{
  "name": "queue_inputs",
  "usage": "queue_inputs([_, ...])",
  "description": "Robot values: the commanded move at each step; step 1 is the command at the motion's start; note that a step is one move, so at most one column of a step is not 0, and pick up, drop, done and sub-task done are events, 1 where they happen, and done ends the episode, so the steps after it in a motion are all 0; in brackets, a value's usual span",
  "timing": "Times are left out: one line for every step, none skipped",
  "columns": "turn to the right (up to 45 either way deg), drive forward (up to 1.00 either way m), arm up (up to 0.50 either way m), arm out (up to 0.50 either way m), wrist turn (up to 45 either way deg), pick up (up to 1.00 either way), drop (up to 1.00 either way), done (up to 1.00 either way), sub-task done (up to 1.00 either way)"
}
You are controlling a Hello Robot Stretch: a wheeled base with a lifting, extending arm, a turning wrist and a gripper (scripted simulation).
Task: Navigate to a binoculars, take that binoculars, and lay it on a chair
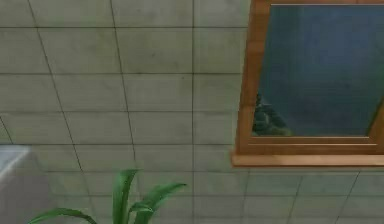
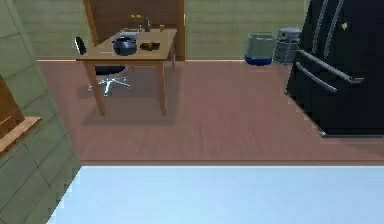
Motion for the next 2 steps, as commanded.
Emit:
queue_inputs([45.0,0.0,0.0,0.0,0.0,0.0,0.0,0.0,0.0])
queue_inputs([45.0,0.0,0.0,0.0,0.0,0.0,0.0,0.0,0.0])
